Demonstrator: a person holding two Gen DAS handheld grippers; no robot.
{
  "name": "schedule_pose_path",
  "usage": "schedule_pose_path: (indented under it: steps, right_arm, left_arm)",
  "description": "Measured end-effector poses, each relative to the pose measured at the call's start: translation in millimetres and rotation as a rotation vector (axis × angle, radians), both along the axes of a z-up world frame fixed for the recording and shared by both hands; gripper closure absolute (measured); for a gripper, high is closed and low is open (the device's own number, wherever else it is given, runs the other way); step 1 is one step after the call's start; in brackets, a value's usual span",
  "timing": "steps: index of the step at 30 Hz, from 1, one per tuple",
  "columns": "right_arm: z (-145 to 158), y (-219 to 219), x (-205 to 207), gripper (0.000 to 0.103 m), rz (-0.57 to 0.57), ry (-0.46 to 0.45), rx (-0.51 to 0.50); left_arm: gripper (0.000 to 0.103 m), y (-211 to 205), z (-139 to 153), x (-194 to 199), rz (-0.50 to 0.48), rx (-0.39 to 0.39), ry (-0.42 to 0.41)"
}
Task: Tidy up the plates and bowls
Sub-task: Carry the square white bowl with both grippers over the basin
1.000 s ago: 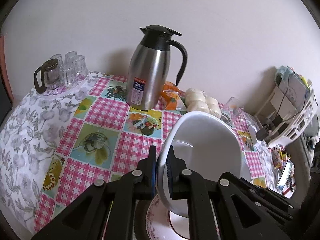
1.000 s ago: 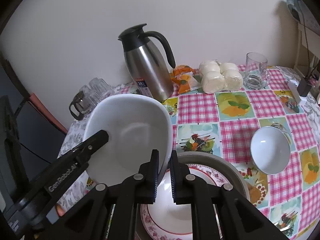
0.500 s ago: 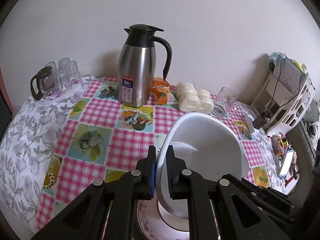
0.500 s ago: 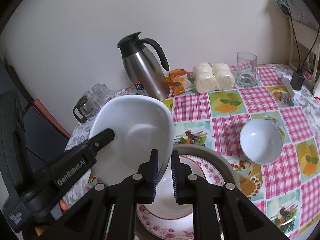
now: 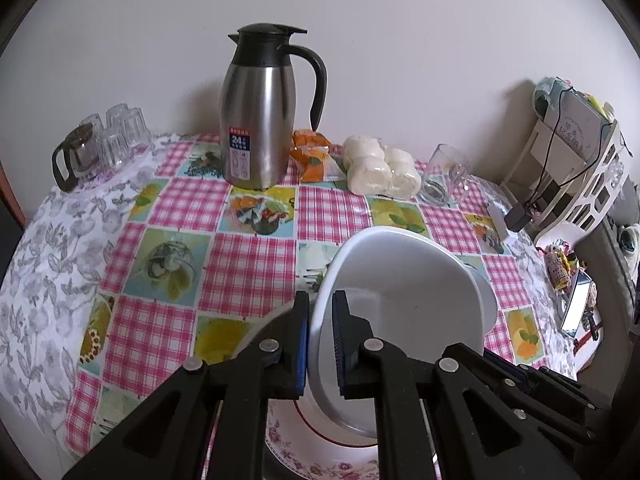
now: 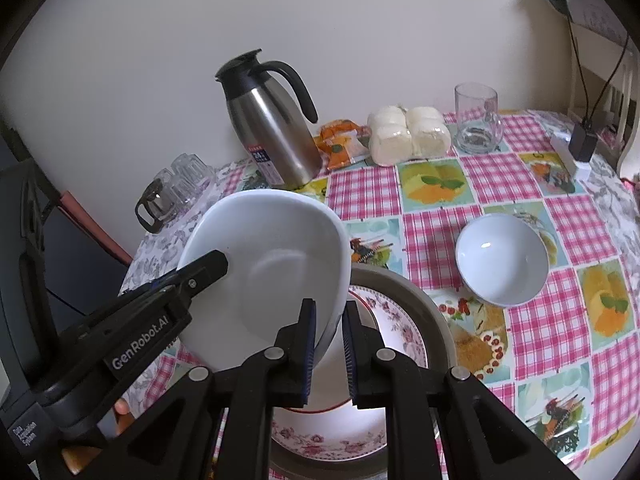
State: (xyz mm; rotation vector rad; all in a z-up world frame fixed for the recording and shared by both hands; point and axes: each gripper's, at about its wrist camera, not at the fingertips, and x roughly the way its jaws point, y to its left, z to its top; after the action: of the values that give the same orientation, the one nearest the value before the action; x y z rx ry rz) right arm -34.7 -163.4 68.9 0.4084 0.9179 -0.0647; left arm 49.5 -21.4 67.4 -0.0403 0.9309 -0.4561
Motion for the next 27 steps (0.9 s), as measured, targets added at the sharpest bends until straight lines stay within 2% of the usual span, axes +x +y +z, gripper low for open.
schedule_pose_path:
  steps: [13, 27]
  right_arm:
    - [-11, -1, 1, 0.087, -0.009, 0.075, 0.004]
    - [-23, -4, 4, 0.086, -0.012, 0.141, 0.006]
  left_arm:
    - [0.093, -4, -11, 3, -0.016, 0.009, 0.065]
    - [0.083, -16, -31, 7, -0.035, 0.063, 0.144]
